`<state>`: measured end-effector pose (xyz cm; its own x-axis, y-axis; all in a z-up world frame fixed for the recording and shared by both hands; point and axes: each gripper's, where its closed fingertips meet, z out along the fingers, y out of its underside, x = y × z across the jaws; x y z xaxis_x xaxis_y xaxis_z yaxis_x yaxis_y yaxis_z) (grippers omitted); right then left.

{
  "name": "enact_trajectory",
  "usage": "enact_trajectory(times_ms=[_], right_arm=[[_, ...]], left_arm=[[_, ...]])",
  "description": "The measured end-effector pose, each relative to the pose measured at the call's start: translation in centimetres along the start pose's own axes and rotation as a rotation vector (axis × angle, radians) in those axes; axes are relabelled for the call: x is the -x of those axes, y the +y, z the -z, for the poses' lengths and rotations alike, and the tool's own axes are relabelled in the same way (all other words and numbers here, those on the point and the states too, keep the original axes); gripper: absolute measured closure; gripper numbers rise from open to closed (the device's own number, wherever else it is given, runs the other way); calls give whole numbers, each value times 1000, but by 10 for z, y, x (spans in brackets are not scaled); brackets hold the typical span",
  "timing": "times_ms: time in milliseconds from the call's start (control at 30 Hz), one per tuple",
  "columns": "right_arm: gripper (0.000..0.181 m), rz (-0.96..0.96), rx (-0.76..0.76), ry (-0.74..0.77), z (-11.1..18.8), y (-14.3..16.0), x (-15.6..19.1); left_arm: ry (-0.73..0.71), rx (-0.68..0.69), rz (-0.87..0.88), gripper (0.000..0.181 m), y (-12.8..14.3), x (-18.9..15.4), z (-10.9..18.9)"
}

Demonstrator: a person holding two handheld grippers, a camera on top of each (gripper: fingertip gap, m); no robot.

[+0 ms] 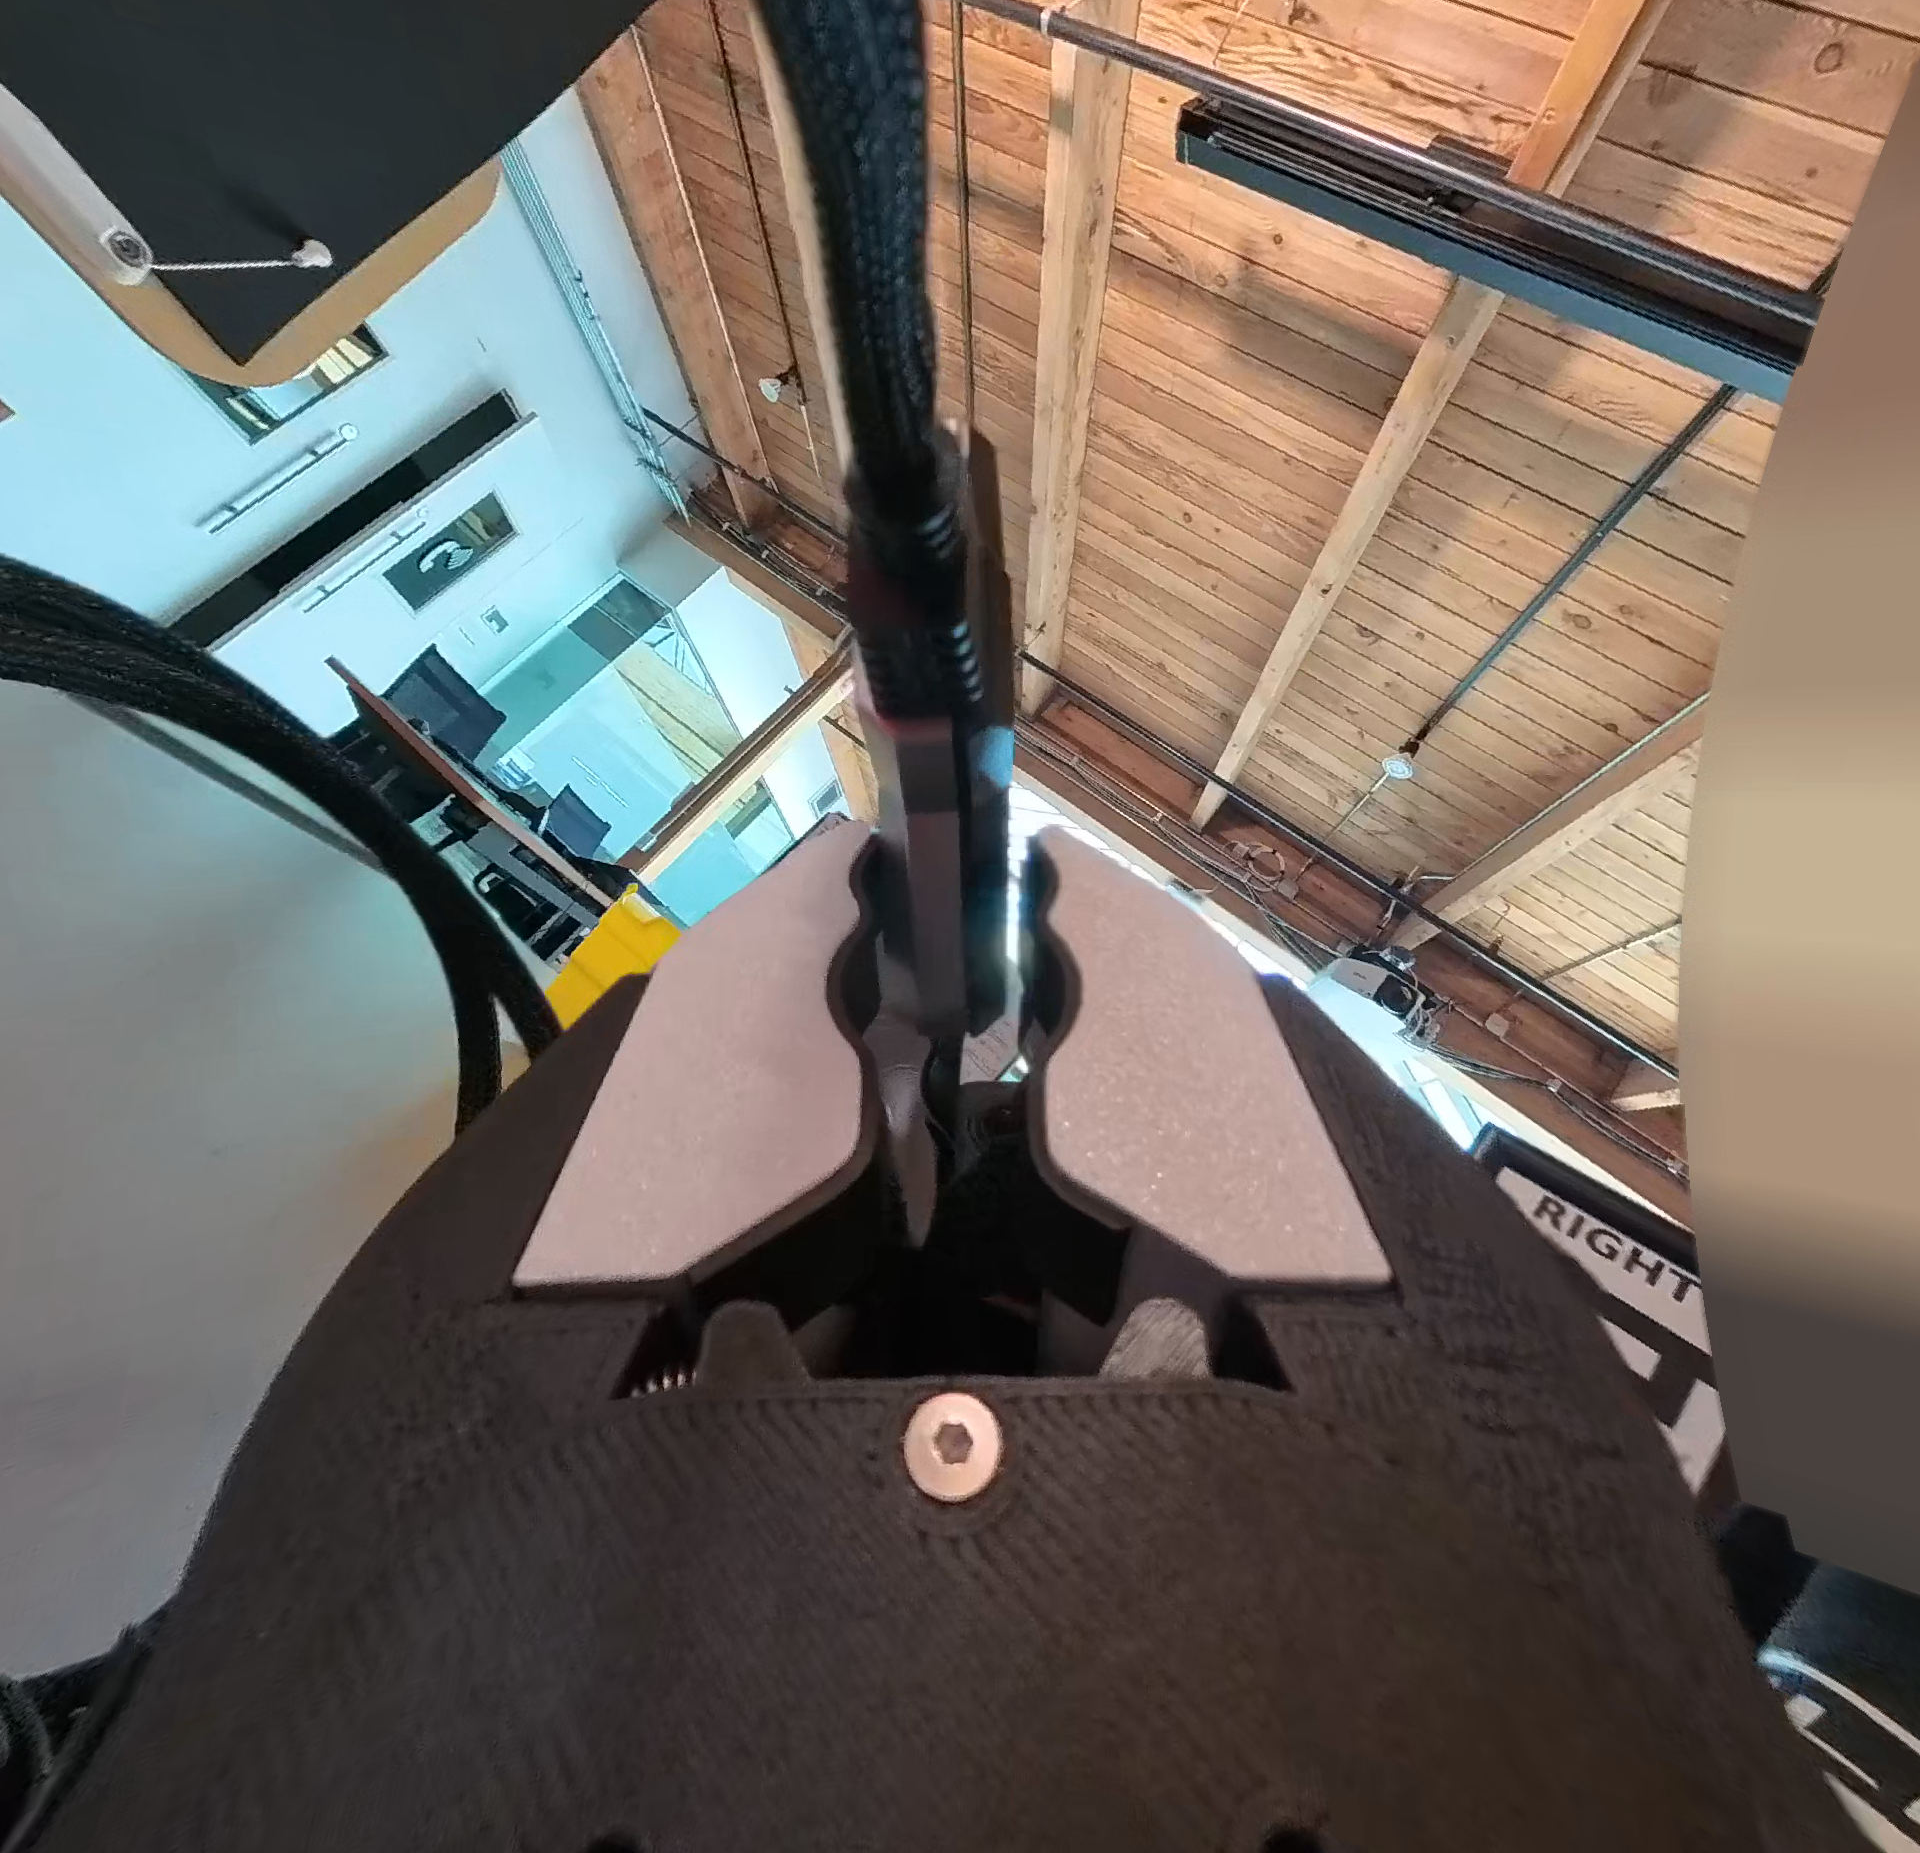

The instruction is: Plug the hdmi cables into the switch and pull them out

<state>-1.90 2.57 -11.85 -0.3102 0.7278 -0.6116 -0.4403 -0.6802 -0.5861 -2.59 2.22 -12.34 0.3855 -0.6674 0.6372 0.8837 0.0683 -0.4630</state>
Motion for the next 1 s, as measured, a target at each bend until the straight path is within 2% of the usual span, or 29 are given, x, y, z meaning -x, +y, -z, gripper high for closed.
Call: enact_trajectory(times_ms=[67, 133, 800, 833, 867, 900, 1000], right_arm=[[164, -9, -34, 6, 2, -1, -1], [167, 18, -41, 4, 3, -2, 1], [168, 23, -35, 21, 4, 2, -4], [170, 16, -108, 34, 8, -8, -6], [170, -36, -264, 60, 18, -30, -15], [169, -76, -279, 82, 17, -33, -23], [169, -11, -266, 63, 14, -31, -16]], left_arm=[[8, 10, -15, 152, 2, -2, 0], [7, 14, -29, 161, 3, -2, 0], [-39, 28, -56, 162, 5, 3, 1], [-37, -9, -54, 162, 0, 2, 3], [-36, -75, -45, 162, -9, 2, 6], [-54, -91, -46, 161, -10, 5, 6], [-45, -103, -72, 161, -10, 3, 6]])
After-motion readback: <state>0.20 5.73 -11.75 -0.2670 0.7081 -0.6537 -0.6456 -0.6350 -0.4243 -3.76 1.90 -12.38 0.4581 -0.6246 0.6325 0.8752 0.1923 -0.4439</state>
